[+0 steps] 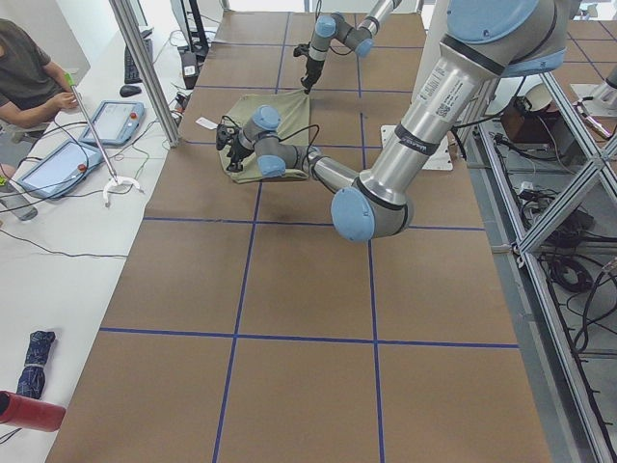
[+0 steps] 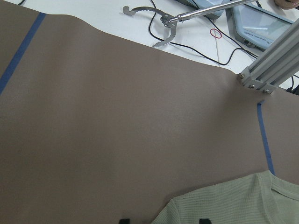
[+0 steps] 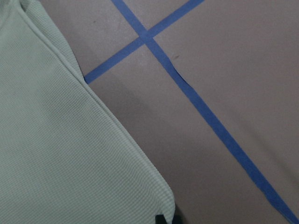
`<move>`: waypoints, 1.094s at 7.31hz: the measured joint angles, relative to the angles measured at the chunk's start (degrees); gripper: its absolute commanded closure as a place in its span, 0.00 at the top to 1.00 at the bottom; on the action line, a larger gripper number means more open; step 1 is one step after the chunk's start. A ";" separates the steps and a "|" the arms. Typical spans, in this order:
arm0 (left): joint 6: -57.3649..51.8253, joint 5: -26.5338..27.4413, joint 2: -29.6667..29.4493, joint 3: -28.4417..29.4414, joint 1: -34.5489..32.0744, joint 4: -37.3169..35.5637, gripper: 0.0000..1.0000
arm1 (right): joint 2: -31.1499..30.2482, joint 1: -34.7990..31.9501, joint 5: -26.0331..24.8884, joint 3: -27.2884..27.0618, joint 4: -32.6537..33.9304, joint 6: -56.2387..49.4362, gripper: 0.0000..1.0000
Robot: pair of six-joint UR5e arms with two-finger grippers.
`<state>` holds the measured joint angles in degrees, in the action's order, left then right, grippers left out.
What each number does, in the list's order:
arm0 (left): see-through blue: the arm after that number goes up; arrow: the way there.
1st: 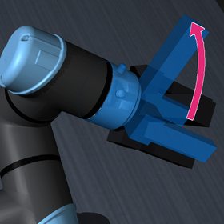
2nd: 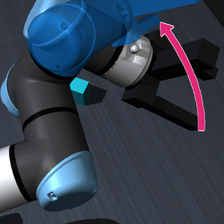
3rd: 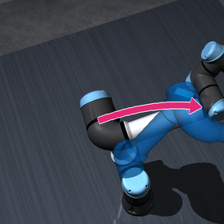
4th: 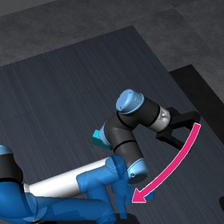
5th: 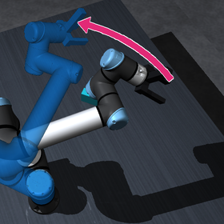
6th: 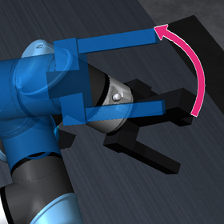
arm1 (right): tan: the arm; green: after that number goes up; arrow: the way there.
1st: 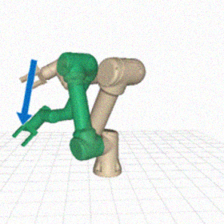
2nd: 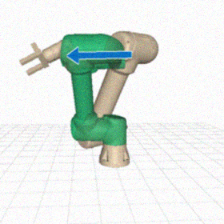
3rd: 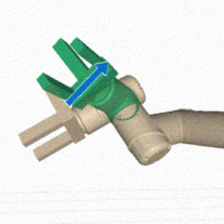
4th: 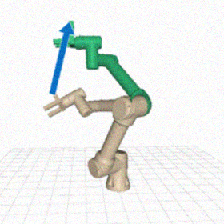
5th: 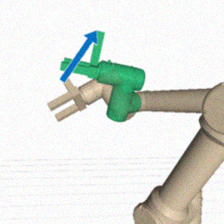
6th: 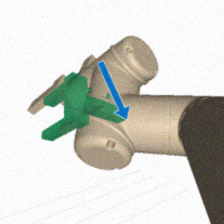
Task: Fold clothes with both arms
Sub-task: 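Grasp the near corner with the right gripper and rotate the shirt toward the robot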
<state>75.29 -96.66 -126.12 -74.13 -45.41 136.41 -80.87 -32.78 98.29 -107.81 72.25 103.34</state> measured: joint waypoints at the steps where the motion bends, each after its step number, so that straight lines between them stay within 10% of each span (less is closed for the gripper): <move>1: 0.04 0.02 0.01 -0.43 0.08 -0.02 0.58 | -2.00 1.15 0.23 -3.09 0.04 0.27 0.00; 6: 5.05 -9.93 6.69 -13.52 1.78 -0.04 0.74 | -17.44 23.06 3.05 -22.44 0.85 12.35 0.00; 7: 9.16 -11.48 7.60 -16.34 3.28 -0.02 0.75 | -18.61 28.52 3.44 -24.48 0.87 13.98 0.36; 8: 13.25 -11.88 8.20 -18.60 5.49 -0.03 0.76 | -19.20 33.25 3.37 -25.46 0.90 15.04 0.99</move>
<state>88.54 -108.54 -117.92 -92.73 -39.92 136.38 -100.07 0.47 101.66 -133.27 73.14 118.38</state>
